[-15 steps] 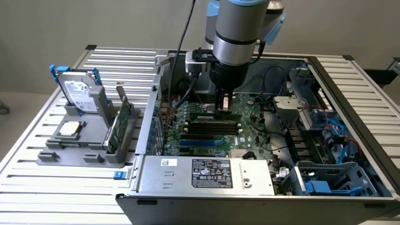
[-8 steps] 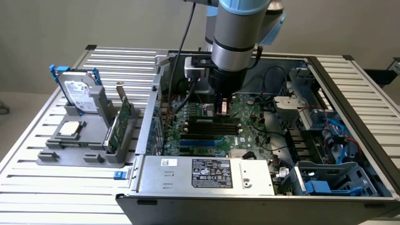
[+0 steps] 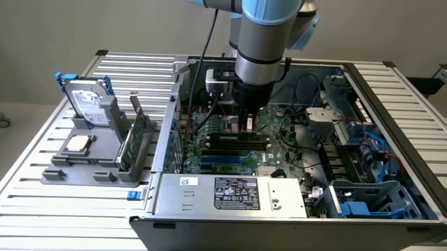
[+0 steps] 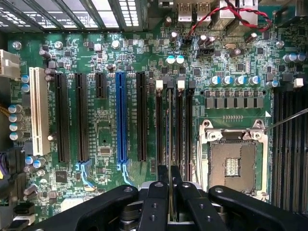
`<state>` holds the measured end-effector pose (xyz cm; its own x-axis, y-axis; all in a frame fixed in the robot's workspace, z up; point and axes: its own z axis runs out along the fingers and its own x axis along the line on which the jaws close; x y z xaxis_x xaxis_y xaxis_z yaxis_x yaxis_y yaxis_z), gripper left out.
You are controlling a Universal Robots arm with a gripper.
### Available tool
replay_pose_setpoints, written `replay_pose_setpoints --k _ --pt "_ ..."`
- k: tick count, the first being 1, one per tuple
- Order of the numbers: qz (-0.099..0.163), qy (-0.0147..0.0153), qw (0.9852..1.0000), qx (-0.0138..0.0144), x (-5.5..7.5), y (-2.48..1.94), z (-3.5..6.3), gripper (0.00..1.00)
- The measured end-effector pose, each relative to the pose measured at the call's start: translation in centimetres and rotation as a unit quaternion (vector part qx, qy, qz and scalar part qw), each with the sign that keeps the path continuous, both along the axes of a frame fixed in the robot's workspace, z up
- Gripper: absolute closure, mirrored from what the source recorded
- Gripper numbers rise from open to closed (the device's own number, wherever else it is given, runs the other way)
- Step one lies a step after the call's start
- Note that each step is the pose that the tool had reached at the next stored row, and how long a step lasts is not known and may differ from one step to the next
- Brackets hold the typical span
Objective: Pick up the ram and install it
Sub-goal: 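Insert the ram into the slot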
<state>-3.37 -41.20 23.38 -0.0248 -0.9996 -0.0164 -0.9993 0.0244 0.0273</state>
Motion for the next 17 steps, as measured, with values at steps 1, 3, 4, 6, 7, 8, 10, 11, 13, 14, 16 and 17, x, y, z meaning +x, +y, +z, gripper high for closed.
replay_pose_setpoints --k 1,3,4,6,7,8,10,11,13,14,16,17 --pt "0.000 -0.0003 1.0000 0.0000 0.00 0.00 0.00 0.87" --pt "0.000 -0.0003 1.0000 -0.0003 -0.01 0.00 -0.01 0.87" --pt "0.000 -0.0004 1.0000 -0.0006 -0.01 0.00 -0.01 0.87" --pt "0.000 -0.0003 1.0000 -0.0014 -0.01 0.01 -0.02 0.87" --pt "0.000 -0.0003 1.0000 -0.0018 -0.01 0.00 -0.03 0.87" --pt "0.000 -0.0003 1.0000 -0.0021 -0.02 -0.01 -0.04 0.87" --pt "0.001 -0.0004 1.0000 -0.0027 -0.02 -0.03 -0.04 0.87" --pt "0.001 -0.0004 1.0000 -0.0029 -0.02 -0.05 -0.05 0.87" --pt "0.001 -0.0004 1.0000 -0.0034 -0.01 -0.10 -0.06 0.87" --pt "0.002 -0.0004 1.0000 -0.0035 -0.02 -0.12 -0.07 0.87" --pt "0.003 -0.0004 1.0000 -0.0038 -0.01 -0.17 -0.08 0.87" --pt "0.003 -0.0004 1.0000 -0.0040 -0.01 -0.18 -0.10 0.87"
